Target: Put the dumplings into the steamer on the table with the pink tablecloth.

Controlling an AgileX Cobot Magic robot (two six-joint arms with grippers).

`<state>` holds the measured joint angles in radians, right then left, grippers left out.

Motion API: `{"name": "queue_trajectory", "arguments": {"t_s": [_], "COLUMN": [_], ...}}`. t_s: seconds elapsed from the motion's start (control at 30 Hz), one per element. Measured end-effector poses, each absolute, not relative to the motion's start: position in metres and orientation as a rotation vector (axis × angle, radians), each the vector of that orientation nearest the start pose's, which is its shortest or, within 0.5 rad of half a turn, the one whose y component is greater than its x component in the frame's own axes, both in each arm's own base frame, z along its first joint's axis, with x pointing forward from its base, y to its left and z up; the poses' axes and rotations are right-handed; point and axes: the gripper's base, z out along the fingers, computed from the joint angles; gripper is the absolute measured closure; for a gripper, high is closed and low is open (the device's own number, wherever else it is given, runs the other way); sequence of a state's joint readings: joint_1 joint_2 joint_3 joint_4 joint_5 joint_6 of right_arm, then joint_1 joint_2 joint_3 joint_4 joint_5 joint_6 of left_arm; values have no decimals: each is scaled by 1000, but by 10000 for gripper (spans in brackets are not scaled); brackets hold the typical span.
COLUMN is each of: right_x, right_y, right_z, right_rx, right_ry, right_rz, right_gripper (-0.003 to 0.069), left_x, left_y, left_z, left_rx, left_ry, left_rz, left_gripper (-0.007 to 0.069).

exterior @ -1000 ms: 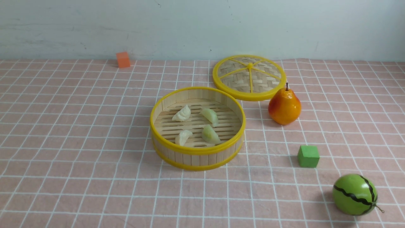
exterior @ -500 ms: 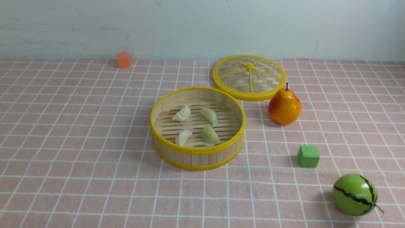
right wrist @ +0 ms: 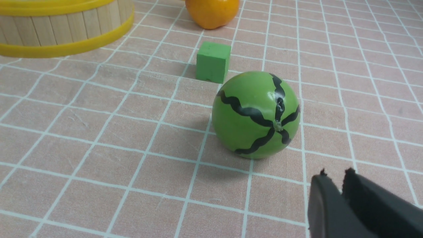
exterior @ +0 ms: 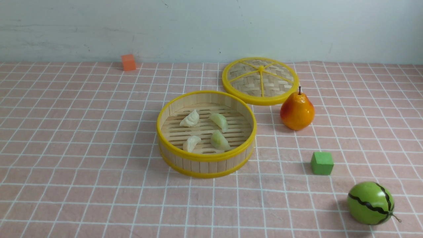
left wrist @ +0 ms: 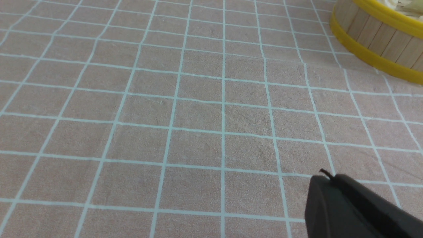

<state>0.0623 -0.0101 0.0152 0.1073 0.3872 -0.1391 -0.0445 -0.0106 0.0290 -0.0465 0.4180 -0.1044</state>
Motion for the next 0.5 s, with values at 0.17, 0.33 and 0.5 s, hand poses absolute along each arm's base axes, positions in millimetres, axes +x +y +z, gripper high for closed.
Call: {"name": "queue_trajectory", "arguments": {"t_s": [0.17,0.33,0.5], "right_x": [52,52,52], "right_y": [7,7,7], "right_z": [174,174,174], "right_rx": [-123,-123,-123], "right_ry": [1871,1871,1871], "right_rz": [54,54,54], "right_gripper": [562,553,545], "left_x": [51,51,51], "left_y": [-4,-4,-4], "left_z": [167,167,167], "left_rx": [-86,-86,-87], "left_ry": [1920,1920,1920], "left_rz": [-147,-147,-149], "left_gripper": [636,629,625]}}
